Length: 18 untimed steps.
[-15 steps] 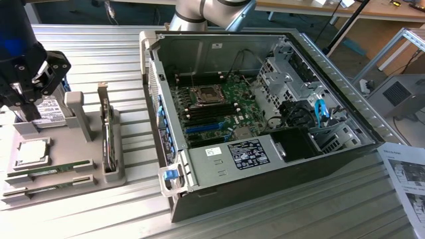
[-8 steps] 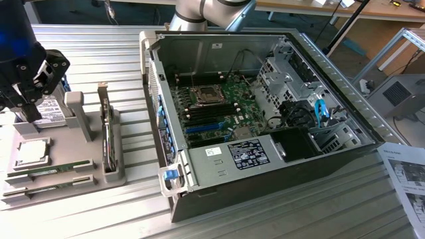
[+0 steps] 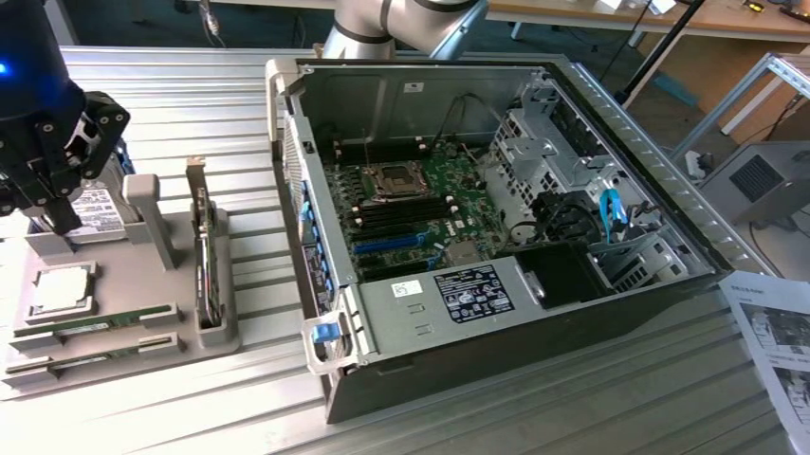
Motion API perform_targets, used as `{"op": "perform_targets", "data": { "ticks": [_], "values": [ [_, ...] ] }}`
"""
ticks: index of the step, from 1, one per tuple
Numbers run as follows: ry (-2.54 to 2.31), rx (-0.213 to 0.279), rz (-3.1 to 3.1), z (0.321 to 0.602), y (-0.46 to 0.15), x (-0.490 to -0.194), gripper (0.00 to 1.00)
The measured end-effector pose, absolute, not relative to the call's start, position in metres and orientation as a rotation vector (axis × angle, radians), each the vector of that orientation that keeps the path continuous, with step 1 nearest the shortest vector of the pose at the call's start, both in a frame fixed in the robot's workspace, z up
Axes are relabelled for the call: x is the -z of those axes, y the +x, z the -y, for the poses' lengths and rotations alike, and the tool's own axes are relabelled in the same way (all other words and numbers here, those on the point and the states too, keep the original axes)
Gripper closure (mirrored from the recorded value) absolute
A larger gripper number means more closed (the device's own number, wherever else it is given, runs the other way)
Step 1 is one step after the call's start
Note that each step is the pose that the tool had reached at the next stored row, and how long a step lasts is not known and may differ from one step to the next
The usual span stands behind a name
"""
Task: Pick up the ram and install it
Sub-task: 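Pick up the ram and move it above insertion slot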
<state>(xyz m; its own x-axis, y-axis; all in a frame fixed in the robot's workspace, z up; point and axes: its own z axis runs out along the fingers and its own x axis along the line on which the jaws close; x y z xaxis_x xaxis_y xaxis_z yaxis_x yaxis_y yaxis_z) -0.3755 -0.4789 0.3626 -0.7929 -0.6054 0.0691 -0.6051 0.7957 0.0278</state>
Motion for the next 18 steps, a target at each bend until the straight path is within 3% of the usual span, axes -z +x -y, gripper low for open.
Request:
{"op": "perform_targets", "data": {
  "ticks": [18],
  "values": [
    [1.459, -0.013, 2.698, 0.4789, -0.3754, -0.3618, 0.89]
  ]
}}
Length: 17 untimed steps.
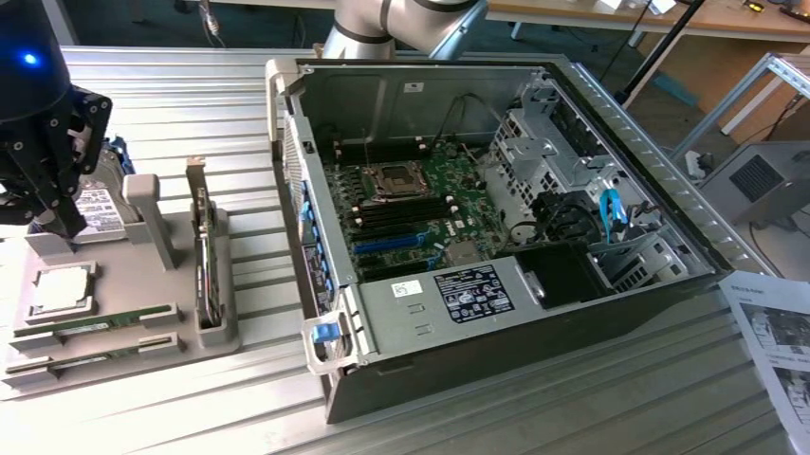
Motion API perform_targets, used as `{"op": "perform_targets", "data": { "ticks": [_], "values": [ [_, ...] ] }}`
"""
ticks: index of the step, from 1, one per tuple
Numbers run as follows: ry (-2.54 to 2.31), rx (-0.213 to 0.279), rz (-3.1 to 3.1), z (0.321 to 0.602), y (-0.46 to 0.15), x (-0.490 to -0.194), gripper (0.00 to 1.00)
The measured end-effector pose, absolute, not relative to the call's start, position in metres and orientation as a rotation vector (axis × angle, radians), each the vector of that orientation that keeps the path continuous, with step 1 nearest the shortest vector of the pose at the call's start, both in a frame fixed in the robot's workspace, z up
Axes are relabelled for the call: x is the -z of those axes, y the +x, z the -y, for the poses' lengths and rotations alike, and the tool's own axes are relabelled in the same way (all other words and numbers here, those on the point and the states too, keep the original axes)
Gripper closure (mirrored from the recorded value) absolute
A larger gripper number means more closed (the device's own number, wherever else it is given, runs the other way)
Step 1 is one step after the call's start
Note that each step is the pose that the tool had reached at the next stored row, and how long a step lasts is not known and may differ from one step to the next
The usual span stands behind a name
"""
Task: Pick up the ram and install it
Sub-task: 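Pick up the ram and move it above insertion slot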
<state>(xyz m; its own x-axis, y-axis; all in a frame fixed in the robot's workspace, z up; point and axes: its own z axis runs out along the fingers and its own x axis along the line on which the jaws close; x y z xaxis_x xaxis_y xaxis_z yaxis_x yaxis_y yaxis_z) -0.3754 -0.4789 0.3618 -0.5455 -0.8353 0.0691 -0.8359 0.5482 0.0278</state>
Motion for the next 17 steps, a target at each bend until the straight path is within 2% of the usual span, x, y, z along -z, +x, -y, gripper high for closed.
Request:
{"op": "perform_targets", "data": {
  "ticks": [17],
  "values": [
    [1.859, -0.030, 2.443, 0.4789, -0.3755, -0.3614, 0.89]
  ]
}}
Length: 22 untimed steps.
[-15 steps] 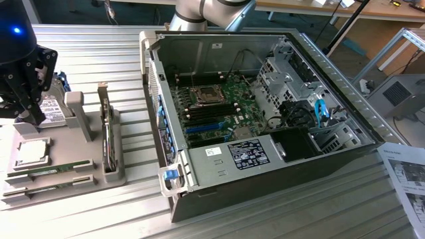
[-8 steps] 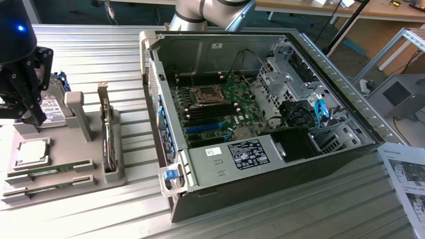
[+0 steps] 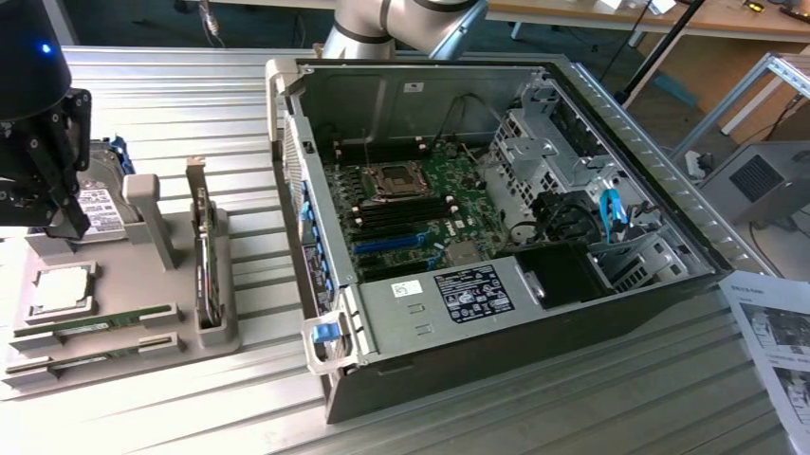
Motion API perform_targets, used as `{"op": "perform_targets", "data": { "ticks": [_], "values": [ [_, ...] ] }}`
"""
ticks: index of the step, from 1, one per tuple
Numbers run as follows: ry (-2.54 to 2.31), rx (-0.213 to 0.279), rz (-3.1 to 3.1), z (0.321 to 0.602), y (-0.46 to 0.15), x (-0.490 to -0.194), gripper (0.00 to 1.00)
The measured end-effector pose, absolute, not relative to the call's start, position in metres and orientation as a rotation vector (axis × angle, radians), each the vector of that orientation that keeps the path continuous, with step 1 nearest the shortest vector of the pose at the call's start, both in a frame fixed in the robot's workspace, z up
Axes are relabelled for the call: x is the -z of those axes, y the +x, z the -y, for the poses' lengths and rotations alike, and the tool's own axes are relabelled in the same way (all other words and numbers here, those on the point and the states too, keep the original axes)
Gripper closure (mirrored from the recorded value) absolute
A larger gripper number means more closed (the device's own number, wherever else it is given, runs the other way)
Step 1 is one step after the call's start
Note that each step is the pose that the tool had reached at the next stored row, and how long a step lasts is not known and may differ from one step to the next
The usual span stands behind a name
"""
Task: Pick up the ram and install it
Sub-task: 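Pick up the ram and move it above insertion slot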
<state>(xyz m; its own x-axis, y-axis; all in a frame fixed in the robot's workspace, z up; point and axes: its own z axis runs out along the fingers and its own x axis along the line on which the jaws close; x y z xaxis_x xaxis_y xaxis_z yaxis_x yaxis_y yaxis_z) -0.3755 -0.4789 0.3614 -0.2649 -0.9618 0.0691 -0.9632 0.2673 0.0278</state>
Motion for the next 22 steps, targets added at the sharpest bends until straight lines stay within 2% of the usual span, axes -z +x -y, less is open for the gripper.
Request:
{"op": "perform_targets", "data": {
  "ticks": [12, 22],
  "values": [
    [2.004, -0.037, 2.327, 0.4789, -0.3755, -0.3614, 0.89],
    [2.036, -0.014, 2.318, 0.4791, -0.3754, -0.3613, 0.89]
  ]
}}
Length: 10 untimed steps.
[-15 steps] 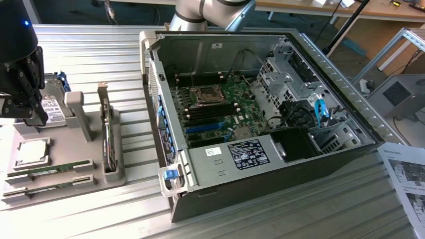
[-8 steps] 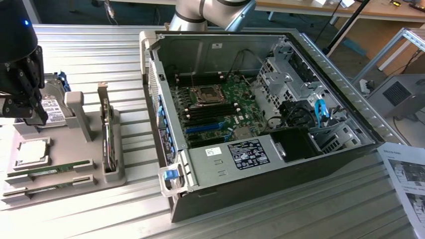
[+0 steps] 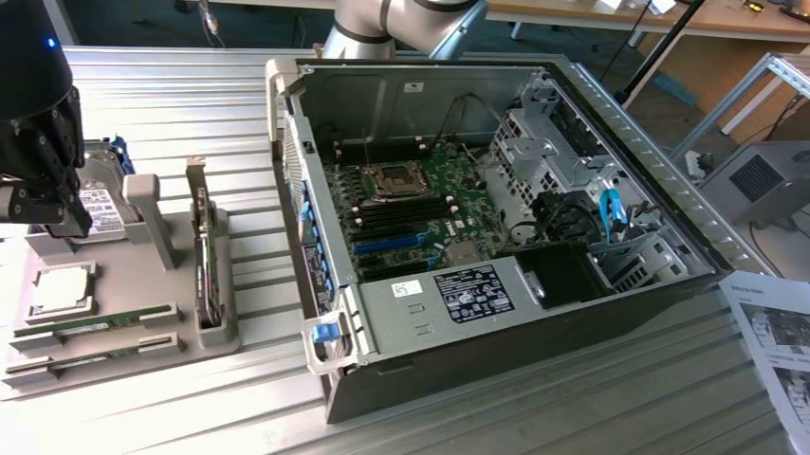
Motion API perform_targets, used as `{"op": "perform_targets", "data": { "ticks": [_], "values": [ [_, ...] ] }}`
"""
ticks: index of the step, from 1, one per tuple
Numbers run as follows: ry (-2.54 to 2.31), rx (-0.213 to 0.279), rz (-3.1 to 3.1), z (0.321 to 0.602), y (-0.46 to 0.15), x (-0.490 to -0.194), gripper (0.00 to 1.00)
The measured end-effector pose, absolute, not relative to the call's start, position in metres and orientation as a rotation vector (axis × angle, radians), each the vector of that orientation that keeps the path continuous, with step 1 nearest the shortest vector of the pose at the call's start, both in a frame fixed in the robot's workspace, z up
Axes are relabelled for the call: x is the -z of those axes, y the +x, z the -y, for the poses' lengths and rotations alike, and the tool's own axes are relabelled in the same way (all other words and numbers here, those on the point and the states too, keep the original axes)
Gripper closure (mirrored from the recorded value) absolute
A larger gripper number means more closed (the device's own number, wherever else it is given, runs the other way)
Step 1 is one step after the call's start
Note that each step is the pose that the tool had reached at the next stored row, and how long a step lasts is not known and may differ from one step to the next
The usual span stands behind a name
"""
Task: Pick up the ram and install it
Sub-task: 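Pick up the ram and move it above insertion slot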
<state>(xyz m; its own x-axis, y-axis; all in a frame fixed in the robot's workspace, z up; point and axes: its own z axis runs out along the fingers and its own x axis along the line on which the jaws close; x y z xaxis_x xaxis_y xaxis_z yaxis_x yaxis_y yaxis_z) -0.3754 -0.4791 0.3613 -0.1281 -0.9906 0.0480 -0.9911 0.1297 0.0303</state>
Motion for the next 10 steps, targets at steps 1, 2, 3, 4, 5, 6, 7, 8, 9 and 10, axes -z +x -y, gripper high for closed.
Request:
{"op": "perform_targets", "data": {
  "ticks": [1, 2, 3, 4, 5, 6, 7, 8, 9, 10],
  "values": [
    [2.042, 0.001, 2.324, 0.4793, -0.3754, -0.3613, 0.89],
    [2.046, 0.013, 2.329, 0.4794, -0.3754, -0.3614, 0.89],
    [2.051, 0.026, 2.335, 0.4796, -0.3754, -0.3614, 0.89],
    [2.051, 0.026, 2.335, 0.4796, -0.3754, -0.3614, 0.89],
    [2.051, 0.026, 2.335, 0.4796, -0.3754, -0.3613, 0.89],
    [2.056, 0.026, 2.330, 0.4796, -0.3754, -0.3614, 0.89],
    [2.065, 0.026, 2.323, 0.4796, -0.3753, -0.3613, 0.89],
    [2.071, 0.026, 2.317, 0.4796, -0.3752, -0.3614, 0.89],
    [2.081, 0.025, 2.308, 0.4796, -0.3750, -0.3613, 0.89],
    [2.090, 0.025, 2.300, 0.4796, -0.3749, -0.3613, 0.89]
  ]
}}
